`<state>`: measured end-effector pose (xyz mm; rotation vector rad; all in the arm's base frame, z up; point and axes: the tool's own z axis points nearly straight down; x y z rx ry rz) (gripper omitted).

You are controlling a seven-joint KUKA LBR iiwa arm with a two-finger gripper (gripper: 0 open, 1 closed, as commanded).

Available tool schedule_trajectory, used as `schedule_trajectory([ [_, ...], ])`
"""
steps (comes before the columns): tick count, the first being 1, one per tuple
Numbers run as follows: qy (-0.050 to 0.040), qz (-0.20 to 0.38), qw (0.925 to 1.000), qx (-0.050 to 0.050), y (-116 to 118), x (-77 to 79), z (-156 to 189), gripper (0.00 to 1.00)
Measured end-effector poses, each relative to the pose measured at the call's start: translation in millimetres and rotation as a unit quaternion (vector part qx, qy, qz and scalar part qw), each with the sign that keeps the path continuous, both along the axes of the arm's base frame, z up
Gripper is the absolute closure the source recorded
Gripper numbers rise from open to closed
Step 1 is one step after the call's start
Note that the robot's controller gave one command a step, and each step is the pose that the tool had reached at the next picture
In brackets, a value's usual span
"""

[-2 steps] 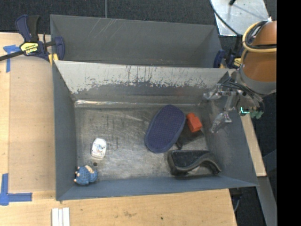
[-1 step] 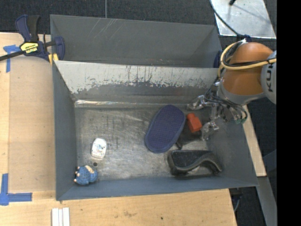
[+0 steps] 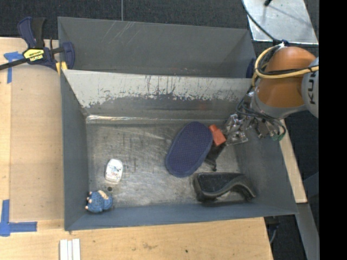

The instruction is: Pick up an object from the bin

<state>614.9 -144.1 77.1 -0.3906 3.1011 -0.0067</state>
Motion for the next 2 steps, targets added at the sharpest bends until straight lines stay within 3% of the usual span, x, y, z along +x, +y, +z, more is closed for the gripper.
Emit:
schedule_trajectory([
  [1,0.0016,0.001,1.0,0.001,1,-0.9,-2,0.0],
  [2,0.0051,-0.005,1.0,0.0,94,7.8,0,0.0],
])
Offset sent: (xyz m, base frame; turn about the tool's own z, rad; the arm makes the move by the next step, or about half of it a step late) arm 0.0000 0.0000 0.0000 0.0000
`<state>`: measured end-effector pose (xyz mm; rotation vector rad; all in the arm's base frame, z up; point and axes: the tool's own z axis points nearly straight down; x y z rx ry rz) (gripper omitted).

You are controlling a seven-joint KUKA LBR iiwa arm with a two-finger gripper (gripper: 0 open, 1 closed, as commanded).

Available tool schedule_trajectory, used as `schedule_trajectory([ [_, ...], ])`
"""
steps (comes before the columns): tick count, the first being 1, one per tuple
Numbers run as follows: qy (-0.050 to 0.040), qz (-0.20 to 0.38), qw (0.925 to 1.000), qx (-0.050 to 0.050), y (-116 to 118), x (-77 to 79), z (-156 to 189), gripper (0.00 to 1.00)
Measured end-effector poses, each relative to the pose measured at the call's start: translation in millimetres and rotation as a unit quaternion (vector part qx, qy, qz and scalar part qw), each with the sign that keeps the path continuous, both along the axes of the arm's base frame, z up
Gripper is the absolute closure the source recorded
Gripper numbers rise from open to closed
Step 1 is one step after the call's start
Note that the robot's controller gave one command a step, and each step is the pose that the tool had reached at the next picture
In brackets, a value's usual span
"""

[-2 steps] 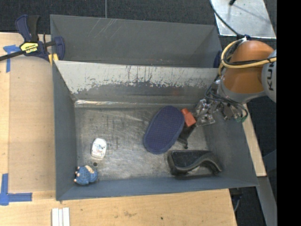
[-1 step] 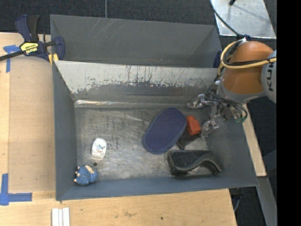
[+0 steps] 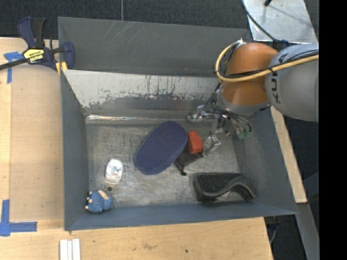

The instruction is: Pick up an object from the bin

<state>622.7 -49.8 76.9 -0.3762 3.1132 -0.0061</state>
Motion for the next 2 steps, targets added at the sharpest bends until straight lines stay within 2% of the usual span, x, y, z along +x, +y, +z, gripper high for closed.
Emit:
schedule_trajectory([
  [1,0.0032,0.069,0.9976,0.001,50,-7.6,1,0.0],
  [2,0.0003,0.142,0.9899,-0.003,87,-5.7,0,0.0],
])
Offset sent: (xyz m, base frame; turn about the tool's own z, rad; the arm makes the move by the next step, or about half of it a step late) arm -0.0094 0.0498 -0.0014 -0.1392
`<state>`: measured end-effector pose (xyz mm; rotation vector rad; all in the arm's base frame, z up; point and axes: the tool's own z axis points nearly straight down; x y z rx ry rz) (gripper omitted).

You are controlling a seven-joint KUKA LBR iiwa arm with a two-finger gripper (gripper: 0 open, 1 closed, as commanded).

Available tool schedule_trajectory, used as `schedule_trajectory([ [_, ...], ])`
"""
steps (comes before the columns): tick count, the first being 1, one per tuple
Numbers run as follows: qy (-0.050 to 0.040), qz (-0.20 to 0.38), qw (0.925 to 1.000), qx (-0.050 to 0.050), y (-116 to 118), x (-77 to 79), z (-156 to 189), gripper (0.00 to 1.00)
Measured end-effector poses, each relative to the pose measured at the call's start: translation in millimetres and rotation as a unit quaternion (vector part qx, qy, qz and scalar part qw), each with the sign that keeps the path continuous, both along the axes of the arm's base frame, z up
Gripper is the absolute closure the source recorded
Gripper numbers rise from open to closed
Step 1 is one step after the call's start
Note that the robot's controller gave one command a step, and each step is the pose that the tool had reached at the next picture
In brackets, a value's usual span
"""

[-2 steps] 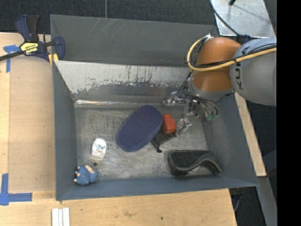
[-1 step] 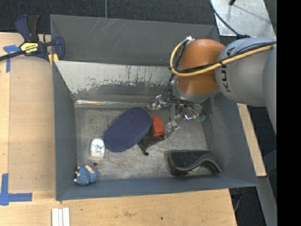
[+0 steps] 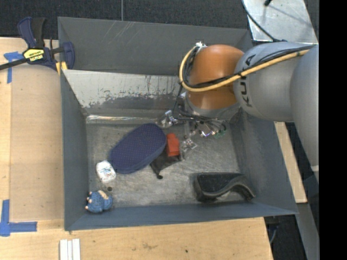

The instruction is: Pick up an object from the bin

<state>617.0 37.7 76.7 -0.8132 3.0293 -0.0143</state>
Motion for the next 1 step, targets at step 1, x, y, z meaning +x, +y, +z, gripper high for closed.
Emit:
schedule_trajectory([
  [1,-0.004,0.0,1.0,0.005,4.2,2.1,2.7,1.0],
])
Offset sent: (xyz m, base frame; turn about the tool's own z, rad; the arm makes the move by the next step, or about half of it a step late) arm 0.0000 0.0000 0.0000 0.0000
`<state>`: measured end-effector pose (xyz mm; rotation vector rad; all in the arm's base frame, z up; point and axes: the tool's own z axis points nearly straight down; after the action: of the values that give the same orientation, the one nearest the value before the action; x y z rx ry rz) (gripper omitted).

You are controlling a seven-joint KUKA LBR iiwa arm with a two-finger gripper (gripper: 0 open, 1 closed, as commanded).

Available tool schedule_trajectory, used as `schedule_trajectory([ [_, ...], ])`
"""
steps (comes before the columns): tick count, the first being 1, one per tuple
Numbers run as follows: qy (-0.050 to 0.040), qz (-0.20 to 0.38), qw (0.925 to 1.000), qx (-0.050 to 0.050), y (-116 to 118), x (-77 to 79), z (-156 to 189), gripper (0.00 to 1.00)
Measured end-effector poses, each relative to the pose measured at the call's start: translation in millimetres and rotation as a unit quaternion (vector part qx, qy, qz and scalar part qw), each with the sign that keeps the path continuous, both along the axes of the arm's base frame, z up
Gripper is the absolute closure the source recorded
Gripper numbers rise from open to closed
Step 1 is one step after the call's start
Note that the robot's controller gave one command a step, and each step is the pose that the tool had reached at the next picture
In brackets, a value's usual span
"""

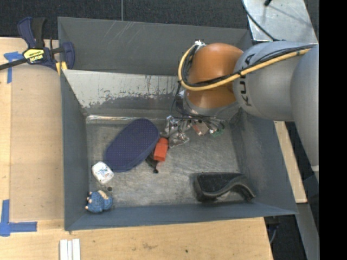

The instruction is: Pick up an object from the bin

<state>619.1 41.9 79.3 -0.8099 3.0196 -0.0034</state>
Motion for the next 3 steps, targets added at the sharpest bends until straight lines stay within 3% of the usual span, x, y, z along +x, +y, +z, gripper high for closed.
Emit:
schedule_trajectory([
  [1,0.0024,0.0,1.0,0.0,1,-1.6,-3,0.0],
  [2,-0.0003,-0.024,0.9997,-0.001,56,-31.3,-3,0.0],
  [3,0.0007,0.037,0.9993,-0.001,106,-57.2,-4,0.0],
])
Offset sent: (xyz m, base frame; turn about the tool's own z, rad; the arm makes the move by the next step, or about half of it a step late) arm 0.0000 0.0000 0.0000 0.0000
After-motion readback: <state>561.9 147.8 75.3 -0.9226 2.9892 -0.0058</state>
